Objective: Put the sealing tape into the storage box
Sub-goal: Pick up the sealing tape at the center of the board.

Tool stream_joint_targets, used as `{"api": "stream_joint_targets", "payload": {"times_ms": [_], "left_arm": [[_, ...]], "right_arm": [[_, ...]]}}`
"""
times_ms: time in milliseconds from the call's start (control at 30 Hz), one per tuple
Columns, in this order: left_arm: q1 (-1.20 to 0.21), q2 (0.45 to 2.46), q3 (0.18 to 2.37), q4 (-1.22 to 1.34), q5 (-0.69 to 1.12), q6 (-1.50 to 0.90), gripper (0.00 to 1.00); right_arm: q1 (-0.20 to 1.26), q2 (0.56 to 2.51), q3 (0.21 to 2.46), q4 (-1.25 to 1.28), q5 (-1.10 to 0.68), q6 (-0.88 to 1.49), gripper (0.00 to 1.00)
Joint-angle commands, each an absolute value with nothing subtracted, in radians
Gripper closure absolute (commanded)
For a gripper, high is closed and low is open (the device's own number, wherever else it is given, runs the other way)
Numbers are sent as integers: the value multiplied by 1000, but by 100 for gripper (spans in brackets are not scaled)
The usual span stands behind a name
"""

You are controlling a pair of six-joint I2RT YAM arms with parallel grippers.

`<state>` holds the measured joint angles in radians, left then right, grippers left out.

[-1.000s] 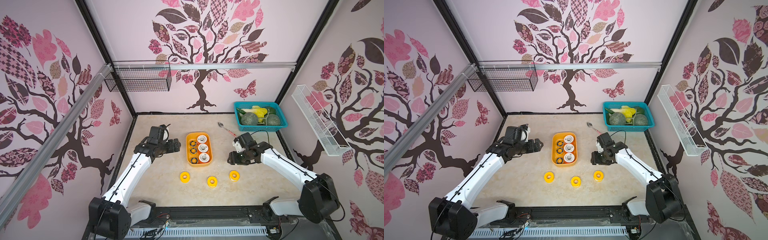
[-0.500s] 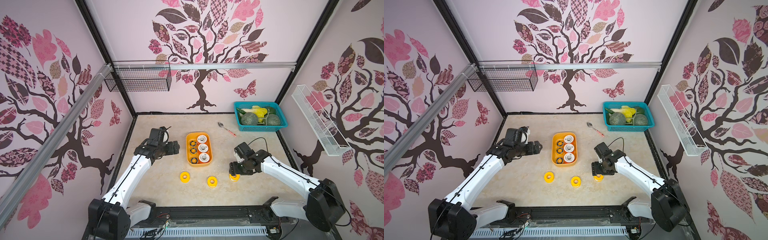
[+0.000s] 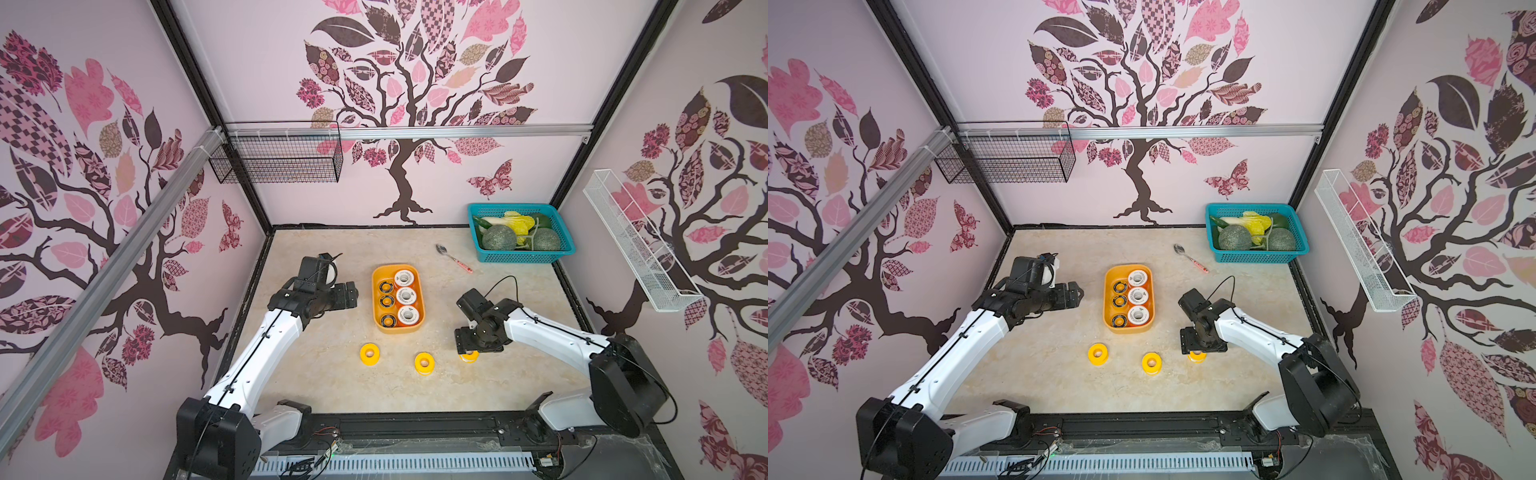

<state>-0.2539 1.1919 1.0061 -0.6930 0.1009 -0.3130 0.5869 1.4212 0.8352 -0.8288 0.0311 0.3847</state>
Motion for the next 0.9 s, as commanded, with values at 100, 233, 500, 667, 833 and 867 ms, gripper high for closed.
{"api": "stream_joint_targets", "payload": {"times_ms": [100, 233, 500, 667, 833, 867], "left_arm": [[-252, 1183, 1005, -699, 83, -303, 8], [-252, 1183, 1003, -699, 82, -301, 8], [-252, 1189, 1007, -702, 82, -301, 8], [-252, 1189, 1007, -704, 81, -301, 8], [-252, 1187, 1006, -705, 77, -302, 8], [-252, 1187, 1007, -705, 77, -301, 8]], "right_arm": [[602, 1481, 854, -792, 47, 400, 18], [607, 1502, 852, -793, 61, 418, 20], [616, 1517, 842, -781, 57, 425, 25], [619, 1524, 842, -780, 59, 425, 29], [620, 1523, 843, -784, 64, 423, 34], [620, 1522, 844, -785, 64, 423, 35]]}}
